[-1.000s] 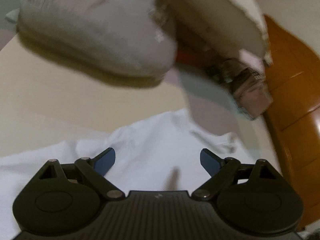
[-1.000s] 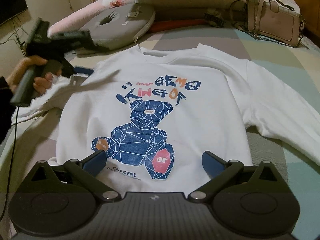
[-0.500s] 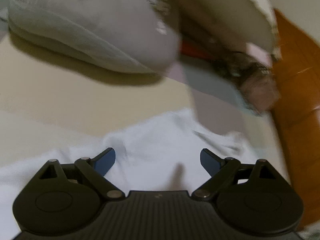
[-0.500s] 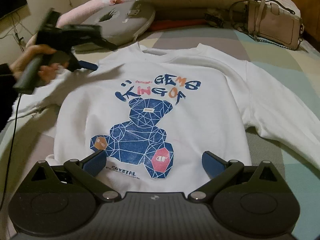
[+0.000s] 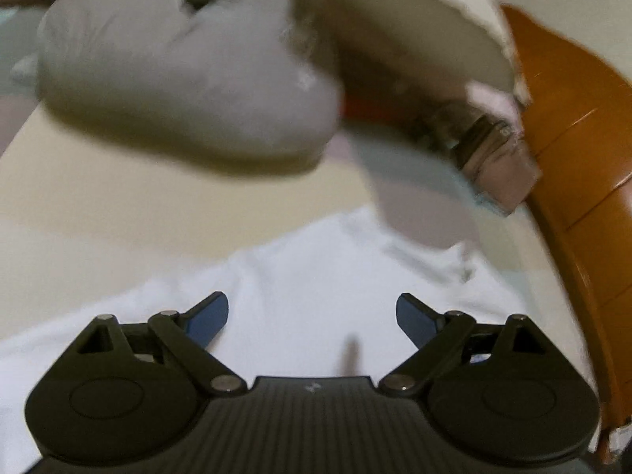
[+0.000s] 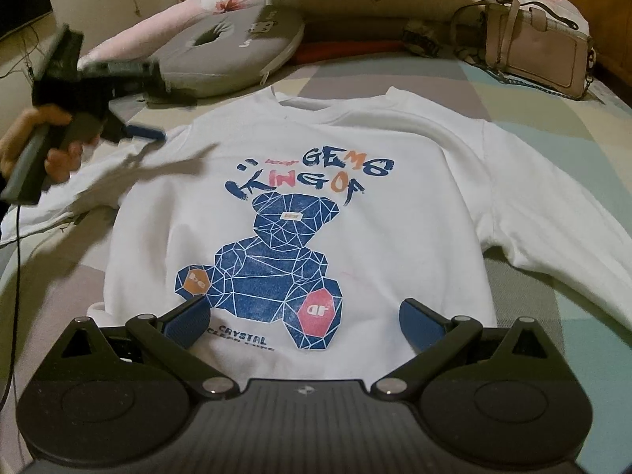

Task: Fold clothes
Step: 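Smooth the sweatshirt body with the left gripper while the right gripper hovers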

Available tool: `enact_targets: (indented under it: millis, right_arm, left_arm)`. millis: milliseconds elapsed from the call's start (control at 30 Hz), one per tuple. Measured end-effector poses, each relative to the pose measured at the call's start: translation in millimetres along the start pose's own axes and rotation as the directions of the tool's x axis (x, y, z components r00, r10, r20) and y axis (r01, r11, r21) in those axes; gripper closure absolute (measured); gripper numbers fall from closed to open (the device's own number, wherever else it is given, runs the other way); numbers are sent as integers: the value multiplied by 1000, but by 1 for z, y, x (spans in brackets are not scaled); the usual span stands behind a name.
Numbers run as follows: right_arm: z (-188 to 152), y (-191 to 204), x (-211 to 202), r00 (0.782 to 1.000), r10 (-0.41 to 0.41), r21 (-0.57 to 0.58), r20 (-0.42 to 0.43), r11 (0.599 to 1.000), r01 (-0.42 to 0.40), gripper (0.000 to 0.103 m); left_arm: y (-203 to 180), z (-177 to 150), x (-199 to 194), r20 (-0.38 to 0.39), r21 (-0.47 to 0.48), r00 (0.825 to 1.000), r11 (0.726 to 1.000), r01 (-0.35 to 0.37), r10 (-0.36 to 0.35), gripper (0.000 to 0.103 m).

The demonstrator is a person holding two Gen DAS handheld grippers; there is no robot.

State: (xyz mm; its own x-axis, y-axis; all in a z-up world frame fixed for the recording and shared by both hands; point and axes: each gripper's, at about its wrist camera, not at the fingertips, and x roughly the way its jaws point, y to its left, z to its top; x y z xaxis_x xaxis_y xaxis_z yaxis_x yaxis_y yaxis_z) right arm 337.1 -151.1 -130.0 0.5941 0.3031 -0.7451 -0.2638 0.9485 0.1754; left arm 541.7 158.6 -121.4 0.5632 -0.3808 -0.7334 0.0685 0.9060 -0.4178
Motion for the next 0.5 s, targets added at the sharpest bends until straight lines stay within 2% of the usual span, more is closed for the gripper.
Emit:
enact_targets:
  millis: [67, 133, 167, 233, 333, 433, 500]
  right_arm:
    - [1, 1, 0, 1000, -6, -1, -5, 1000, 6, 0]
    - [1, 2, 0, 1000, -13, -7, -11, 1000, 13, 0]
    - [0, 2, 0, 1000, -16, -10, -12, 1000, 16, 0]
    - [-1, 2, -1, 1000, -17, -12, -11, 1000, 17, 0]
    - [-1, 2, -1, 1000, -14, -11, -8, 1000, 14, 0]
    - [-1, 3, -1, 1000, -18, -11, -9, 1000, 18, 0]
    - [-2, 4, -2, 1000, -21, -15, -6, 1000, 21, 0]
  left_arm:
    - [10, -1, 4, 69, 11, 994, 996, -87, 86, 18]
    - [15, 7, -1, 99, -44, 986, 991, -130, 134, 21]
    - [17, 11, -5, 106, -75, 982, 986, -146, 153, 21]
    - [19, 16, -18, 117, -90, 985, 989, -119, 129, 21]
    - [14, 13, -46, 120, -20, 985, 992, -126, 127, 18]
    - [20, -1, -78, 111, 47, 975, 979, -198, 192, 17]
    - [33, -11, -98, 122, 76, 962, 964, -256, 246, 15]
